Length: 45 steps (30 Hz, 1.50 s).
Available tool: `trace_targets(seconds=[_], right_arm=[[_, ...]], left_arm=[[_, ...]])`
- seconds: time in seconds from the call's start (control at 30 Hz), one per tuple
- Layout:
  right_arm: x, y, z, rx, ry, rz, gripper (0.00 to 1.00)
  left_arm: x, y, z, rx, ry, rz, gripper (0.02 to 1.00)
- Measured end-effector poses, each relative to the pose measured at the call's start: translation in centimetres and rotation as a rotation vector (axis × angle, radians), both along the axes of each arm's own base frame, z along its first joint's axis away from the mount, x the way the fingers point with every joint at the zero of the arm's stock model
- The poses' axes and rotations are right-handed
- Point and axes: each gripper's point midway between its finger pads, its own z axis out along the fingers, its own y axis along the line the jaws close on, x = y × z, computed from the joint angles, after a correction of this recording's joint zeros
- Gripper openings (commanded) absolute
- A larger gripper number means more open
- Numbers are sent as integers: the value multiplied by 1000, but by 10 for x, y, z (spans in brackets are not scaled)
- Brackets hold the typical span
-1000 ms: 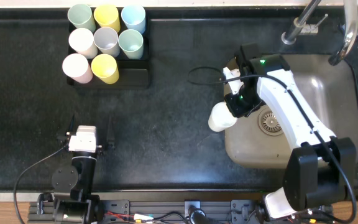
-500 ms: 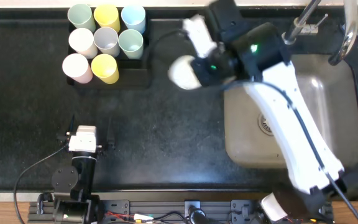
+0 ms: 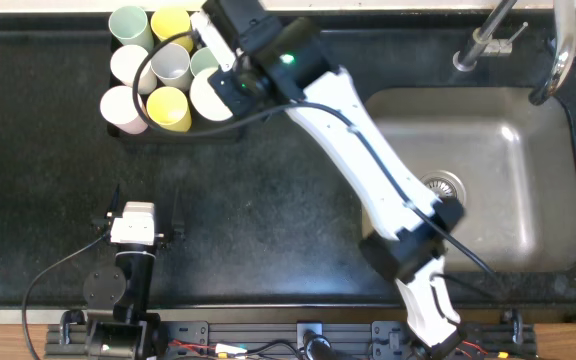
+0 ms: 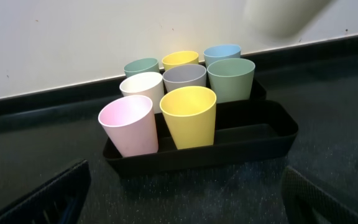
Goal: Store Cups
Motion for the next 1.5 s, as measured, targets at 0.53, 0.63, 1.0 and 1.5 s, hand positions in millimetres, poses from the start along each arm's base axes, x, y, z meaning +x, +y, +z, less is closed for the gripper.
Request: trace_targets(seconds=[0.53,0.63,1.0,1.5], right_arm=[[13,11,-52,-62,55,14,45],[15,14,-65,-82,66,29,42],[17,19,-84,-109,75,63,45],[21,19,-122,-173,109,84,42]], left_arm=[[0,0,0,0,0,0,998],[0,0,0,0,0,0,998],[0,0,0,0,0,0,998],[0,0,0,0,0,0,998]])
